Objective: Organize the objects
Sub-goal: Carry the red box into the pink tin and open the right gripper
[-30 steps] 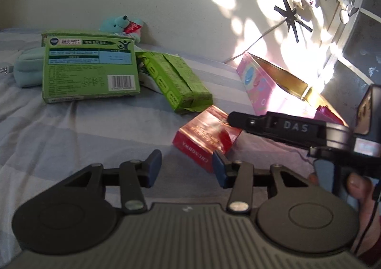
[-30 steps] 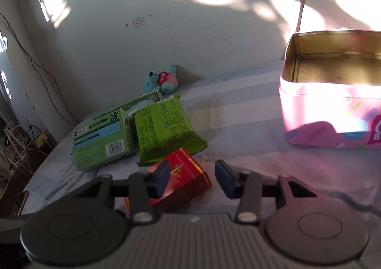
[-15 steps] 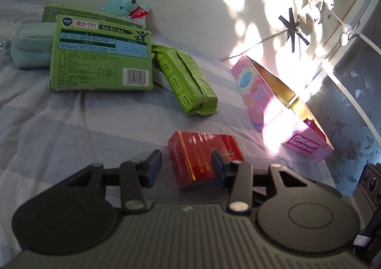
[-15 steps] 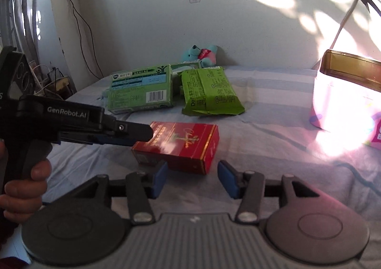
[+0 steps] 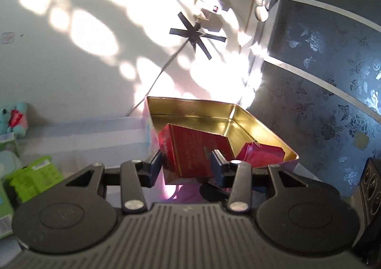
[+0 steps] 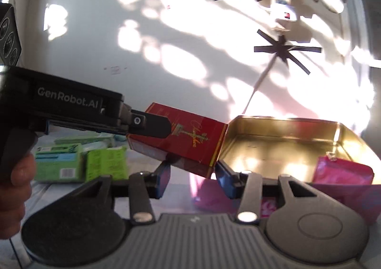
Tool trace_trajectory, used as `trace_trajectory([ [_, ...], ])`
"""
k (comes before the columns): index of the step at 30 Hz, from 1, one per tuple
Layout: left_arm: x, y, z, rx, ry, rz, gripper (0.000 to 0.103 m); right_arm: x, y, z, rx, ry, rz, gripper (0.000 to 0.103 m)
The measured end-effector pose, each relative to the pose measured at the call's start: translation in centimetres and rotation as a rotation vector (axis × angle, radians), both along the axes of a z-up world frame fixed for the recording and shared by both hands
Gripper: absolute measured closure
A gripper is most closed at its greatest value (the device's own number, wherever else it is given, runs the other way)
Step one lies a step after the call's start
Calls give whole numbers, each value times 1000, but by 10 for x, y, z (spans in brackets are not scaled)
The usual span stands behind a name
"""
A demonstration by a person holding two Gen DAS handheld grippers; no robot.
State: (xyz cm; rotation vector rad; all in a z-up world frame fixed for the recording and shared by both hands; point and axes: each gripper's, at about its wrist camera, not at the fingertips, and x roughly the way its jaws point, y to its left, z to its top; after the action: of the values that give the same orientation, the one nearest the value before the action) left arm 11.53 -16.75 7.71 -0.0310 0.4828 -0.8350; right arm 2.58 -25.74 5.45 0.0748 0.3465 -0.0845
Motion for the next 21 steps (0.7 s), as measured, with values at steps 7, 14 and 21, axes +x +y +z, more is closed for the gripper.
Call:
trace_trajectory([
  [7,44,-66,-19,18,60,-4,55,36,-59,-15,-9,23,-116,59],
  [14,57,-90,-36,63,89,24,55,53,-71,-34,-42,27,-182,47],
  [21,9,-24,-18,-26,50,97,55,-2,-76,-14,41,-217,-209,48],
])
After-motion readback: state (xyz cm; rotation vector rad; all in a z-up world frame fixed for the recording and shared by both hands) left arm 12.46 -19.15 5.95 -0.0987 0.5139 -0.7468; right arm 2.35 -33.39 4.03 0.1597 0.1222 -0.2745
